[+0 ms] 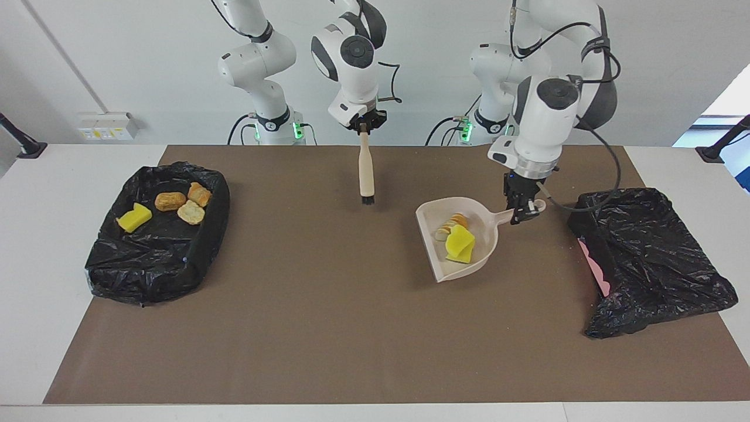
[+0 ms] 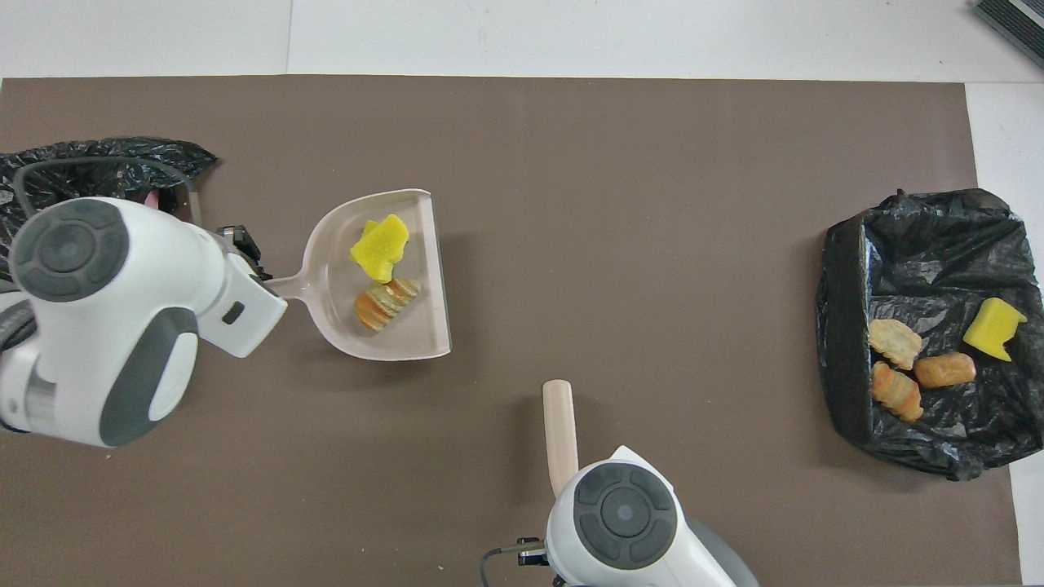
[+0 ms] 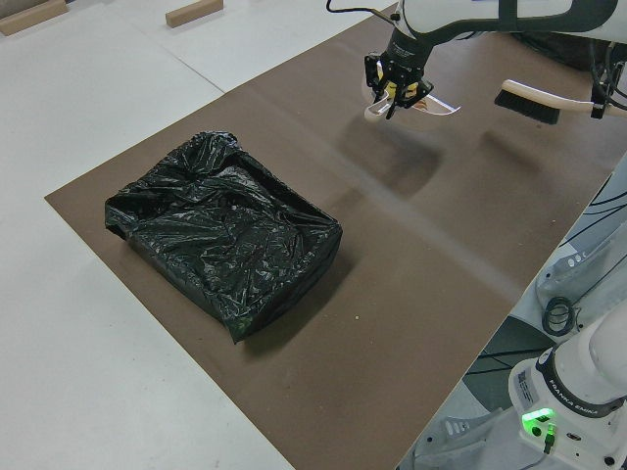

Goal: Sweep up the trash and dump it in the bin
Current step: 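Carry the loaded dustpan to the black bag with the left gripper, then tip the dustpan into the black bag with the left gripper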

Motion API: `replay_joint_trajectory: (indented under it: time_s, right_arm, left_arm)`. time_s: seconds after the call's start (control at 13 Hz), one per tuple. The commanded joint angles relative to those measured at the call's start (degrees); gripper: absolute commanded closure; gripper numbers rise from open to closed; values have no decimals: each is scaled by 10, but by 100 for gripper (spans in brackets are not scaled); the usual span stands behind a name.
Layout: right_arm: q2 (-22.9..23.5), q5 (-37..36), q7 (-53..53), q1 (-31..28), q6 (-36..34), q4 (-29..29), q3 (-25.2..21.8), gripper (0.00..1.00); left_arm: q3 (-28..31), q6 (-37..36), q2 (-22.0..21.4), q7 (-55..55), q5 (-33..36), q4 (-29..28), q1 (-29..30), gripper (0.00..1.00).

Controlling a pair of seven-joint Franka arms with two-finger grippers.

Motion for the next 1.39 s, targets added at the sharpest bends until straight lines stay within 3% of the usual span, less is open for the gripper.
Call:
replay_joint_trajectory:
  time_s: [0.0,0.46,0.77,0.85,0.92,1.08,1.31]
  right_arm:
    - [-24,-10,20,19,56,-66,2,100]
    - [-17,-10,56,81,153,-133,2,100]
    - [5,-10,60,84,171,-135,2,82]
    - [9,-10,59,82,171,-134,2,73]
    - [13,-10,54,78,172,-132,1,56]
    - [25,-10,53,76,172,-114,1,0]
    - [28,-19,43,29,170,-70,1,0]
  left_arm:
    - [-4,-27,-17,43,2,7,77,100]
    - [-4,-27,-9,69,-20,35,267,100]
    - [-4,-18,7,71,-21,71,364,100]
    - [-1,-21,14,71,-14,88,378,100]
    - [0,-21,18,74,-6,96,395,100]
    - [2,-20,31,111,39,123,412,100]
    - [3,-16,44,157,110,147,423,100]
